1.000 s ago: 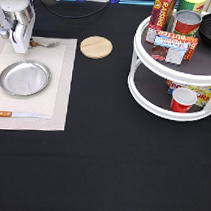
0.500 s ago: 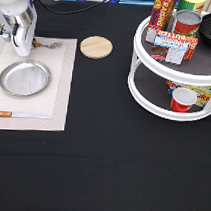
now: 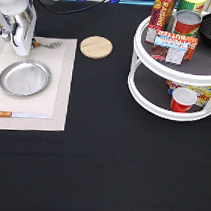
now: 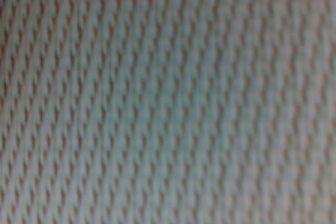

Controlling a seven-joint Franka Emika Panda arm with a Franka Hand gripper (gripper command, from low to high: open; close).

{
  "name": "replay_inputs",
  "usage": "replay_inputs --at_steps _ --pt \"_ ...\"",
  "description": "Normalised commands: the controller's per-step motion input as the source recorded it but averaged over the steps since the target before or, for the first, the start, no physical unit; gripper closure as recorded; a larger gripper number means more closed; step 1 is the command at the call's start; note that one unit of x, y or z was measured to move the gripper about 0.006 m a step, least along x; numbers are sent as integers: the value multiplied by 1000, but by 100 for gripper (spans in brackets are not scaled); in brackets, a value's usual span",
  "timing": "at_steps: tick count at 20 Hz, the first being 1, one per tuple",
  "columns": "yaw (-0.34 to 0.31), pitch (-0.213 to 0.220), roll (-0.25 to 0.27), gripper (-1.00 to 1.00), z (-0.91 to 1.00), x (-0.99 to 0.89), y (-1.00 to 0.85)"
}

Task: Arrange plate and fork

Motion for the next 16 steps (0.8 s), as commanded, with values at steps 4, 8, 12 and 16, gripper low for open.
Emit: replay_inputs --at_steps 4,8,12,16 --pt "-31 -6 0 -100 660 140 18" --pt "-45 0 0 -100 810 195 319" --pt "-9 0 -1 -100 908 62 641" --pt "50 29 -51 -100 643 3 791"
